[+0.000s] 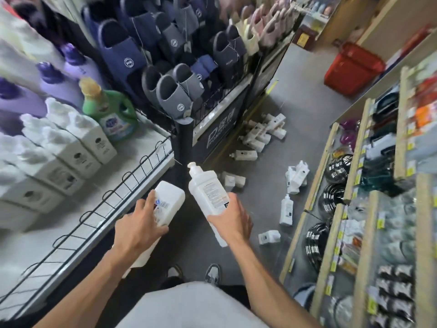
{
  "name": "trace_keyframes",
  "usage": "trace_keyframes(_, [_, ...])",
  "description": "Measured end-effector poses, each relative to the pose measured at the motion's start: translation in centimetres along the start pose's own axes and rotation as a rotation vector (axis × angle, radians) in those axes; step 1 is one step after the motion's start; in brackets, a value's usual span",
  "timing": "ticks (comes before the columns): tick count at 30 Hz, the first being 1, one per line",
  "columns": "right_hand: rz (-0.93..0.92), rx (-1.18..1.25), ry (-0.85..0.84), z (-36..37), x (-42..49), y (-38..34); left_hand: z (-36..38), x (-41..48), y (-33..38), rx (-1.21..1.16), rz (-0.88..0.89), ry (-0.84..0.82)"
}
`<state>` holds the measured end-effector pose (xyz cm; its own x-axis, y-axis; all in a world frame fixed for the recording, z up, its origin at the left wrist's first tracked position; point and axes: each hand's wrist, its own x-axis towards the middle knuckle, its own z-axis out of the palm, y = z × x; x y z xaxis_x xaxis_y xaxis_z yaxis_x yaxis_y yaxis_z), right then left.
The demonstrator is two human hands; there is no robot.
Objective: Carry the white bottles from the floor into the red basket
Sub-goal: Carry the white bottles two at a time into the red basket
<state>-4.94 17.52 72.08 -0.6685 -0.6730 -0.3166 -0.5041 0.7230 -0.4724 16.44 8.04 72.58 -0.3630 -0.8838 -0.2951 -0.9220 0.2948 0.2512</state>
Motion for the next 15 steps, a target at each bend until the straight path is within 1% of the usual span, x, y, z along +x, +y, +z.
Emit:
trace_keyframes(6, [-0.217,-0.143,-0.019,-0.3,-0.6,-3.8,-3.2,-1.9,-3.8,0.032,-0.047,0.058])
trace_keyframes(9, [-0.351,-0.199,-0.038,-0.6,-0.1,-5.8,-4.4,-2.3,-5.3,0.032,-0.069,0.125])
trace_keyframes(15, [-0.674,-0.363,-0.027,-1.4,1.5,-9.2,-5.8,-3.6,-6.9,0.051,-0.212,0.213])
